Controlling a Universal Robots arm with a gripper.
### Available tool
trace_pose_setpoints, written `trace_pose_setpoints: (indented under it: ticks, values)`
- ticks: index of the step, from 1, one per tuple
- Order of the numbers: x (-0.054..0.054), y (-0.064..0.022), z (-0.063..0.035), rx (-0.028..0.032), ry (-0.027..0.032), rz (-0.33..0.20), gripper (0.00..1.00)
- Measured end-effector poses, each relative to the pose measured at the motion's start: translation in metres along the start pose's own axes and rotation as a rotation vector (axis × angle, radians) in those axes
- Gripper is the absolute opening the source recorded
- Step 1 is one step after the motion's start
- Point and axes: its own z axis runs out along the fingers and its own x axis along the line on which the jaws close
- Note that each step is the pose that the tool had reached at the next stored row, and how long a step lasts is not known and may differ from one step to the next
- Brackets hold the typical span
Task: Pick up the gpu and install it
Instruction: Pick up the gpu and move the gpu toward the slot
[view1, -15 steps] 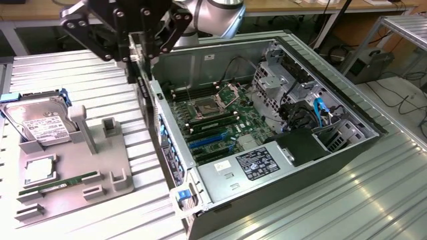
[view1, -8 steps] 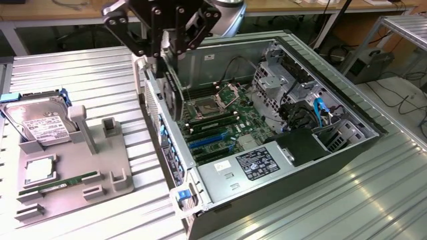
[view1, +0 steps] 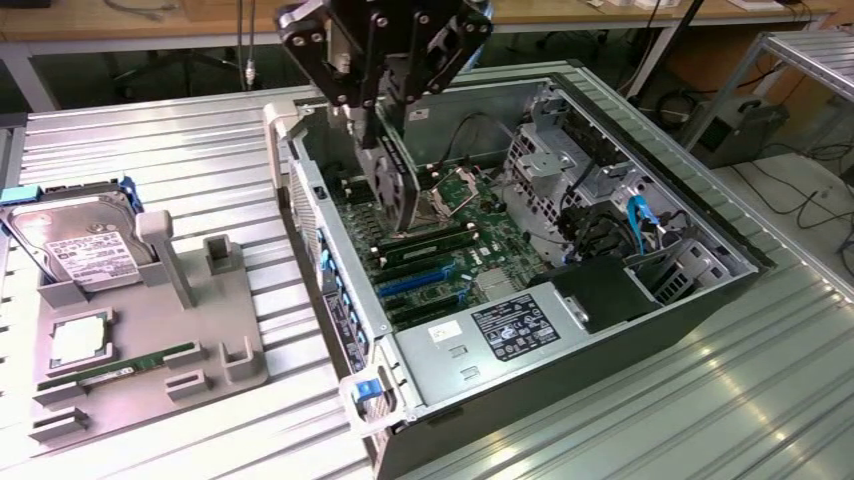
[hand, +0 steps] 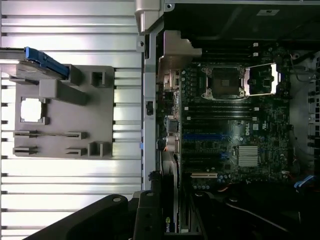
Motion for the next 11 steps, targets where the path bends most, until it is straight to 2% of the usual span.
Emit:
trace_pose_setpoints:
  ticks: [1, 5, 11]
  values:
    - [-0.005, 0.0, 0.0005, -0.0001, 0.0, 0.0, 0.26]
    - [-0.039, 0.002, 0.008, 0.0014, 0.0001, 0.0, 0.26]
    - [-0.067, 0.0068, 0.018, 0.0052, 0.0001, 0.0, 0.26]
